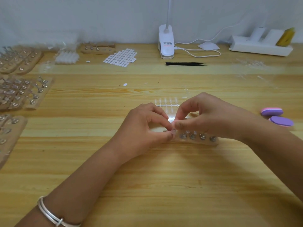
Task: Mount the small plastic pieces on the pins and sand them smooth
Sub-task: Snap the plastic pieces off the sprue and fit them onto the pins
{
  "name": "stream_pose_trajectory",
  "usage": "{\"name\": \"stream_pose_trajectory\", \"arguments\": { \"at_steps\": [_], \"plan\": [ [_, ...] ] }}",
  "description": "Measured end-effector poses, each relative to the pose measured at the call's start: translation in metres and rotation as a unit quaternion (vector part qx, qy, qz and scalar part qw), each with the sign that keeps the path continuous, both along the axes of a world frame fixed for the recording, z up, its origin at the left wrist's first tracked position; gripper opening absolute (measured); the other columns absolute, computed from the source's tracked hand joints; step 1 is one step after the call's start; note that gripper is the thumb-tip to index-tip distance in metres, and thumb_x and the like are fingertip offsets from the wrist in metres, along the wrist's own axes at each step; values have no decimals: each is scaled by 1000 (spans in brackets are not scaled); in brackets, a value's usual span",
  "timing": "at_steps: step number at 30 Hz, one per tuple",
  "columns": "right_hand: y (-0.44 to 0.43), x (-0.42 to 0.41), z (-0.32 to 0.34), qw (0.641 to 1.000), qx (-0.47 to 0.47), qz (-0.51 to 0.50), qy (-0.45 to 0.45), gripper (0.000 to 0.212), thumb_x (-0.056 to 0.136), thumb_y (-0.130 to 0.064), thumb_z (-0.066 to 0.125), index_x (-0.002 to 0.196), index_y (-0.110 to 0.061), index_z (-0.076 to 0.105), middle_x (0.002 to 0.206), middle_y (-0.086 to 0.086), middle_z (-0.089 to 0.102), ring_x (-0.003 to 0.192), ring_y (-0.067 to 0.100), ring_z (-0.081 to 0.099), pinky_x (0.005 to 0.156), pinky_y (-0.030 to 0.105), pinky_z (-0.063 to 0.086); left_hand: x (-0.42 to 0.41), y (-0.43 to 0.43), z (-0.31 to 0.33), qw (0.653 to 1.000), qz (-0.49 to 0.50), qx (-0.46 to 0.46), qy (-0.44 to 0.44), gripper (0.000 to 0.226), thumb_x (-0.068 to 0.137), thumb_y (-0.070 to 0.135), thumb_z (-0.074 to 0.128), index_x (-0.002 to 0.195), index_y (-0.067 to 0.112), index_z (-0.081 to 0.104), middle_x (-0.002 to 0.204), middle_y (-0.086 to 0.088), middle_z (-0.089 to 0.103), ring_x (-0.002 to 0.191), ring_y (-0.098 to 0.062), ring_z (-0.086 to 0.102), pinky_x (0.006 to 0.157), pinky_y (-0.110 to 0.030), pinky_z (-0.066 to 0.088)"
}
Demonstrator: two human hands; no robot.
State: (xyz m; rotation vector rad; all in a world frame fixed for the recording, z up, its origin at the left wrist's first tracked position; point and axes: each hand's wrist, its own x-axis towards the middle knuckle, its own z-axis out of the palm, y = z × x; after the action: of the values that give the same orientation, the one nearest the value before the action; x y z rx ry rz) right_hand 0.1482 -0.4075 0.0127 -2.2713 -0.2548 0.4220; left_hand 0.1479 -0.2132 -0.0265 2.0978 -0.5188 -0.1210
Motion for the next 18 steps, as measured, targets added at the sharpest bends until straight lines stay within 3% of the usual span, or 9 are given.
{"name": "stream_pose_trajectory", "arguments": {
  "at_steps": [3, 5, 7, 10, 13, 16, 18],
  "plan": [
    [2, 1, 1, 999, -32, 8, 3, 16, 85, -39, 74, 73, -28, 74, 77, -21, 71, 90, 7, 69, 79, 27, 56, 0, 0, 0, 1000, 0, 1, -1, 16, 70, 22, 86, 75, 35, 77, 93, 12, 65, 101, -6, 59, 89, -21, 42],
    [4, 2, 2, 999, -43, 14, 0, 17, 87, -38, 73, 74, -28, 73, 69, -26, 66, 84, 5, 68, 63, 21, 53, 0, 0, 0, 1000, -1, 1, 1, 16, 70, 21, 87, 77, 33, 78, 93, 12, 65, 102, -7, 59, 91, -24, 43],
    [3, 2, 1, 999, -46, 20, -4, 16, 89, -34, 73, 76, -27, 73, 61, -31, 61, 60, -4, 62, 42, 15, 40, -1, 0, 0, 1000, -2, -3, 6, 16, 70, 21, 87, 77, 33, 78, 94, 11, 65, 104, -7, 59, 92, -26, 43],
    [1, -1, 0, 998, -57, 37, -7, 14, 93, -32, 70, 82, -24, 72, 63, -21, 62, 49, -9, 54, 40, 9, 36, -1, 1, 0, 1000, -7, -1, 5, 14, 71, 19, 86, 77, 29, 79, 95, 11, 64, 104, -7, 58, 93, -25, 43],
    [1, 1, 4, 992, -104, 59, -47, 14, 93, -38, 66, 89, -26, 71, 83, -19, 61, 64, -25, 51, 55, 2, 38, -1, 2, 0, 1000, -12, 11, -12, 12, 72, 19, 86, 76, 27, 78, 97, 12, 64, 104, -7, 58, 91, -24, 43],
    [-8, 19, 8, 990, -93, 4, -104, 17, 96, -38, 62, 96, -25, 73, 99, -15, 69, 89, -7, 61, 71, 5, 42, 0, 2, -1, 998, -12, 31, -45, 14, 72, 21, 86, 76, 30, 75, 100, 14, 62, 106, -7, 57, 95, -28, 42],
    [-15, 33, 7, 982, -118, -19, -149, 12, 97, -29, 63, 98, -23, 73, 101, -11, 69, 96, 3, 60, 71, 3, 38, 1, 2, -1, 995, -18, 60, -76, 17, 74, 27, 84, 87, 30, 74, 107, 16, 59, 111, -8, 55, 98, -34, 42]
  ]
}}
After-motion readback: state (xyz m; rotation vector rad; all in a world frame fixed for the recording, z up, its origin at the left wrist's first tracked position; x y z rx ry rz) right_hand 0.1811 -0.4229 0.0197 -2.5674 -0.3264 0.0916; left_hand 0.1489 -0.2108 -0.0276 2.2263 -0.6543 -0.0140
